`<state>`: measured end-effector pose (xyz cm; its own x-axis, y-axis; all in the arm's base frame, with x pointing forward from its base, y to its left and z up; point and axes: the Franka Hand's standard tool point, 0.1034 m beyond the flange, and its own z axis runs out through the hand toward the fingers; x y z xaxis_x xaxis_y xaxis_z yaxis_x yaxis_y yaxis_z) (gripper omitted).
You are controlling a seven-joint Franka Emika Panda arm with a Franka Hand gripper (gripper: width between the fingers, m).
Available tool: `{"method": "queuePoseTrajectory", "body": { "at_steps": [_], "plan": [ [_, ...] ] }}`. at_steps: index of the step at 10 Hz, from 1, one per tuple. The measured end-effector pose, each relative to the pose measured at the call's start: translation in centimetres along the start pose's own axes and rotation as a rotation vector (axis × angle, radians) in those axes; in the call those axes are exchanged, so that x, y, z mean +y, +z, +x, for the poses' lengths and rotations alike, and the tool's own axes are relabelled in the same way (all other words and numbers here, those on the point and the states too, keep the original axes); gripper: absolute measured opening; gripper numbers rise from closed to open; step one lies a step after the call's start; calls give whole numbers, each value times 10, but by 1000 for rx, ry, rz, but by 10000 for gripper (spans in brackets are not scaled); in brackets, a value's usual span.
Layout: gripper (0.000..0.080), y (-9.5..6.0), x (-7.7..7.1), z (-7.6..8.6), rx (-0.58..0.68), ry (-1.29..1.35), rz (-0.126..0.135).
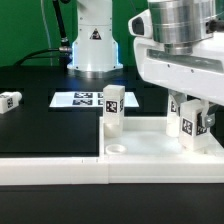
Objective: Assemble square table
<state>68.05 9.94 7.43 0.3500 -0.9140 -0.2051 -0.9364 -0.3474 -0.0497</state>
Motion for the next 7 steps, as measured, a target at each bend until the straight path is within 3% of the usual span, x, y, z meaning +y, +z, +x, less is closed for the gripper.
{"method": "queuePoseTrajectory", "body": {
  "at_steps": [3, 5, 7],
  "plan": [
    [291, 1, 3, -1, -75, 356, 104],
    [291, 2, 2, -3, -76, 359, 102],
    [515, 1, 1, -10, -49, 205, 87]
  ]
}}
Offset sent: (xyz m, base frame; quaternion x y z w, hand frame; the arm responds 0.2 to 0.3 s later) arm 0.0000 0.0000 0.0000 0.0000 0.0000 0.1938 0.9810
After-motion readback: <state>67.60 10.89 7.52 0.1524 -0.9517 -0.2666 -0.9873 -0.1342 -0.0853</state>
